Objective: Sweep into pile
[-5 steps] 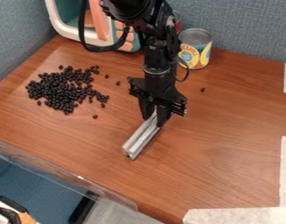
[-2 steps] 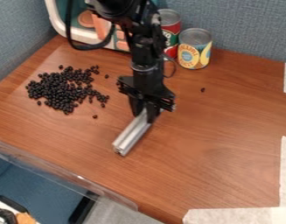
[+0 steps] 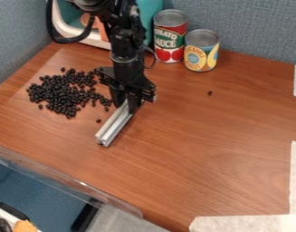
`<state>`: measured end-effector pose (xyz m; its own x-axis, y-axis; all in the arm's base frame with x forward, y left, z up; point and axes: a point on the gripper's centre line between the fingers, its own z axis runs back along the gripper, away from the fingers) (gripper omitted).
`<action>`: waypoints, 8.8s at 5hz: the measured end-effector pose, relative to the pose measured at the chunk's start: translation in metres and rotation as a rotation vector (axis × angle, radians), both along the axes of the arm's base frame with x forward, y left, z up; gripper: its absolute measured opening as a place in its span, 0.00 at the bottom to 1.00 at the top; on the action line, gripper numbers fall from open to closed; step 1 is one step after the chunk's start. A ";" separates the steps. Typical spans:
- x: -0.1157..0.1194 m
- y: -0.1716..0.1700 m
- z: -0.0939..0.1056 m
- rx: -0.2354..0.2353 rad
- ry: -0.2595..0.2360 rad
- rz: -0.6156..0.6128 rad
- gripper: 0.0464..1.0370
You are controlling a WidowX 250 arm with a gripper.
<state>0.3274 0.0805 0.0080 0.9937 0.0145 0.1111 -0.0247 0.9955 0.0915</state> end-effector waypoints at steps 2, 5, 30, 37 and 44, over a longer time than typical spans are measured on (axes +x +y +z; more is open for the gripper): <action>-0.002 0.049 -0.002 0.030 0.012 0.082 0.30; -0.012 0.098 -0.004 0.081 0.039 0.124 0.30; 0.031 0.015 -0.002 0.083 -0.051 0.226 0.30; -0.024 0.136 0.001 0.147 -0.069 0.451 0.30; 0.087 0.054 0.005 -0.031 -0.181 0.218 0.30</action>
<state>0.4143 0.1345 0.0129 0.9306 0.2320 0.2830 -0.2520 0.9671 0.0358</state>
